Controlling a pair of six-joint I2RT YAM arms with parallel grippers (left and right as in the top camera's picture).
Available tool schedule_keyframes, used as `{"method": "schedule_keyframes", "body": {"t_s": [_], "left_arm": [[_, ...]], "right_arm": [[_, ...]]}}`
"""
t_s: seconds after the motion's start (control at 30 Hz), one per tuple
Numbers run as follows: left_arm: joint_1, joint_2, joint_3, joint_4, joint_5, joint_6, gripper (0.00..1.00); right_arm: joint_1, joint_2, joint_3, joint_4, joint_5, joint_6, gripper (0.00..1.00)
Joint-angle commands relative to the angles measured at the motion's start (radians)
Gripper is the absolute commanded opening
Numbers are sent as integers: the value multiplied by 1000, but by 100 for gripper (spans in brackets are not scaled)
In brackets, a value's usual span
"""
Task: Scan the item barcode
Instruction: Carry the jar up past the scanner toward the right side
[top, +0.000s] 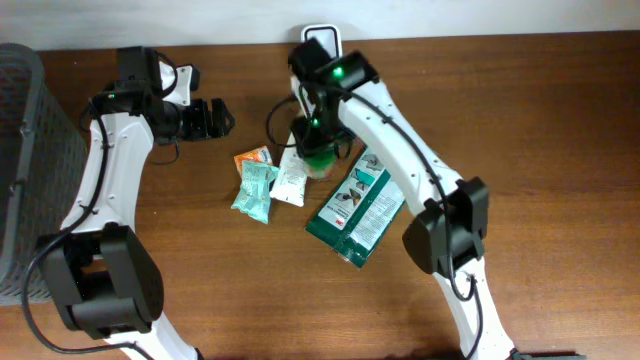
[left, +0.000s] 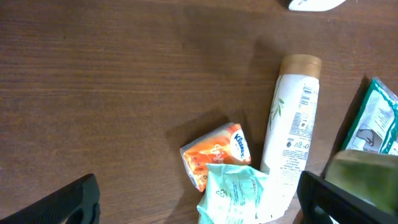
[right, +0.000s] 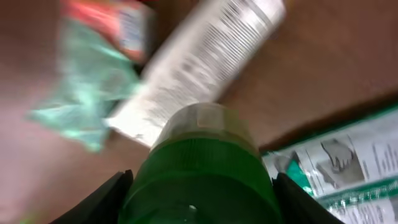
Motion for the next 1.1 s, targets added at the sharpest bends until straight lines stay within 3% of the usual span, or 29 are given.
{"method": "schedule_keyframes", "body": {"t_s": [0.0,0.1,0.3,0.5,0.57,0.67,0.93,1.07], "left_arm": [[3,13,24,-1,0,4,99],[3,13,24,-1,0,4,99],[3,13,24,-1,0,4,99],[3,13,24,-1,0,4,99],[3,13,24,-1,0,4,99],[3,13,24,-1,0,4,99],[3,13,24,-1,0,4,99],[3,13,24,-1,0,4,99]], "right_arm": [[-48,-16,153,-50,-353,-260,52],[-161,-16,230,-99,-724,-389,52],[-409,-16,231,-131,-1267,-430,52],[-462,-16,231,-137,-1304,-447,51],[-443,-16,231,-125,-1228,-460,51],[-370,-16,231,-57,-959,-459,47],[-163,-13,173,318,67,-377,44],[-160,-13,66,550,154,-496,43]]}}
